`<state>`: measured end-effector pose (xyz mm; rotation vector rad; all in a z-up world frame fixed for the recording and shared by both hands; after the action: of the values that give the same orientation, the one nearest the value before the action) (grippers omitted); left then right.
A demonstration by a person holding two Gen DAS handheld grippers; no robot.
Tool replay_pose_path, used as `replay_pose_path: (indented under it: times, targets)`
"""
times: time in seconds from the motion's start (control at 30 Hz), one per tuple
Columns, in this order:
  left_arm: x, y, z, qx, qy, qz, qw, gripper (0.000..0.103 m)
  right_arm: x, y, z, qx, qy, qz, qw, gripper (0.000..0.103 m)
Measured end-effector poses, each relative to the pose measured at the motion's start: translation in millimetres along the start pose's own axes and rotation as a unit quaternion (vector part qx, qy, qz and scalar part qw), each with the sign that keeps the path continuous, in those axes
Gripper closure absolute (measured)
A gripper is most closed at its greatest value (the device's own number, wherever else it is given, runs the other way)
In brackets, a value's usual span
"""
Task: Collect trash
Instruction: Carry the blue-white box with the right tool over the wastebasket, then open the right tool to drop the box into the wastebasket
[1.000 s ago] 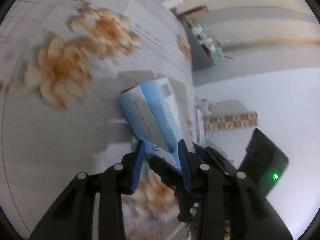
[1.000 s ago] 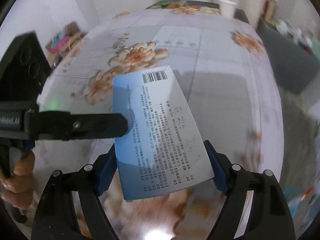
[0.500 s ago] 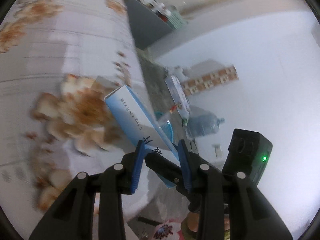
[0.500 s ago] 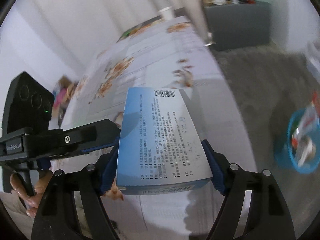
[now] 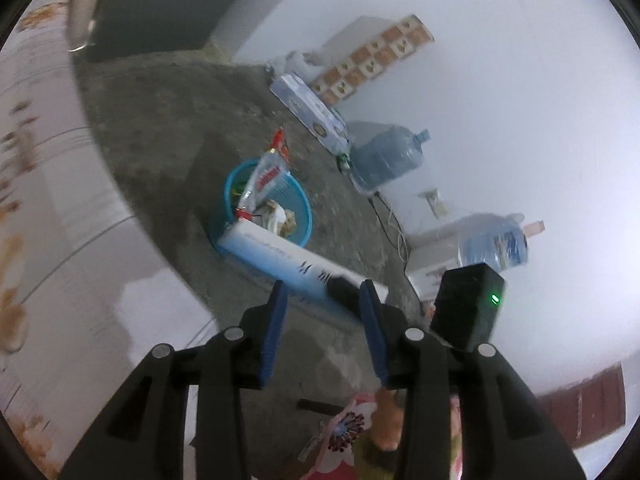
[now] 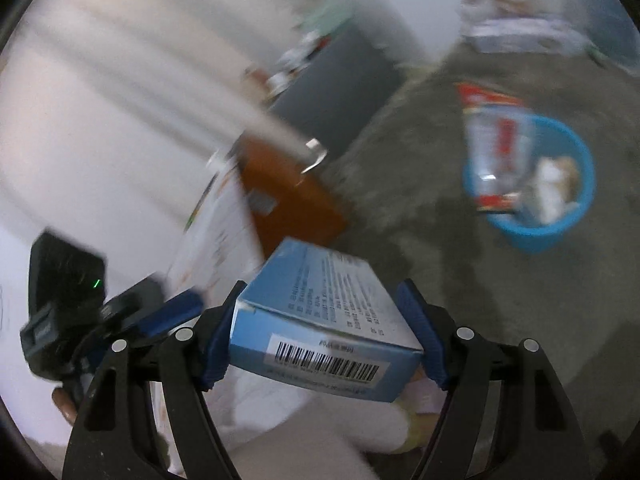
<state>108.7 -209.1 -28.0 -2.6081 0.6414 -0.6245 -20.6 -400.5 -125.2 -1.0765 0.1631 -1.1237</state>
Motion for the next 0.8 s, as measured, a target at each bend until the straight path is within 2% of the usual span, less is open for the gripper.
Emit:
replay_pose_path:
  times: [0.17, 0.27, 0.43, 0.53, 0.57, 0.6, 0.7, 0.8]
  targets:
    - [6, 20, 7, 0.021, 0.007, 0.023, 0.9995, 0.065, 33, 15, -82, -0.055, 0.085, -0.014, 0.995, 0.032]
    - [13, 24, 10, 0.032, 0.012, 0.024, 0.9991, 0.065, 56, 28, -129, -0.072, 0.135, -0.019, 0.988, 0.032]
    - [17, 16, 11, 0.052, 0.021, 0.007, 0.9984, 0.06, 92, 59, -169, -0.113, 0.182, -0.045, 0.976, 0.032]
    - [17, 8, 12, 0.074, 0.037, -0.005, 0.9965, 0.051, 105, 88, -181, -0.141, 0.176, -0.059, 0.972, 0.026]
    - [17, 4, 13, 0.083, 0.042, -0.01, 0.9956, 0.048, 106, 102, -184, -0.147, 0.169, -0.057, 0.973, 0.015]
    - [17, 1, 14, 0.088, 0.044, -0.013, 0.995, 0.046, 103, 122, -189, -0.164, 0.167, -0.047, 0.971, 0.014]
    - [14, -10, 15, 0.097, 0.042, -0.025, 0.9941, 0.042, 84, 151, -201, -0.194, 0.171, -0.019, 0.966, 0.014]
    - [11, -19, 11, 0.115, 0.06, -0.038, 0.9909, 0.036, 59, 140, -206, -0.188, 0.188, -0.038, 0.963, 0.014]
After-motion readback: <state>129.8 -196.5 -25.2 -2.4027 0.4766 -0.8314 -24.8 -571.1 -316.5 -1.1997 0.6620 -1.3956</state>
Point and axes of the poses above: each gripper's, at about its wrist camera, not at the fingertips, and y roughly the way its jaws point, z to its left, x to its top, the point moved 1 cm from there along y, roughly the way its jaws point, and after that the axes turned 15 degrees about -x, right-handed, at the moved point
